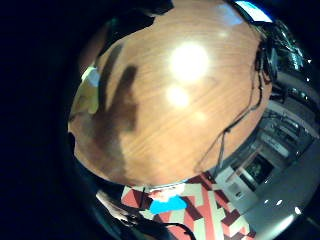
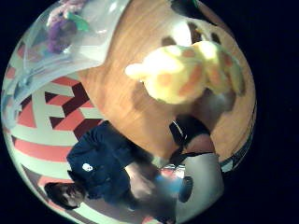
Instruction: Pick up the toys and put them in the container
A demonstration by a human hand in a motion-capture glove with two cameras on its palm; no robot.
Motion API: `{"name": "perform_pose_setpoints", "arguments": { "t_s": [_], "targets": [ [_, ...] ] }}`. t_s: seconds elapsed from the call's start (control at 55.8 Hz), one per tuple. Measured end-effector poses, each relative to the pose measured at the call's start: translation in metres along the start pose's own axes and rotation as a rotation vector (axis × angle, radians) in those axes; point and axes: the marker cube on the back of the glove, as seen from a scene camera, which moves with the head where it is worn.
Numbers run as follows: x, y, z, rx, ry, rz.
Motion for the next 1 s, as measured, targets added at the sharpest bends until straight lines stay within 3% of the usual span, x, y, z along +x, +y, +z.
{"name": "perform_pose_setpoints", "arguments": {
  "t_s": [0.43,0.806,1.003],
  "targets": [
    [0.001,-0.006,-0.014,0.231,-0.055,-0.017],
    [-0.008,0.053,-0.184,0.568,-0.089,0.025],
    [-0.048,0.039,-0.25,0.63,-0.082,-0.01]
  ]
}}
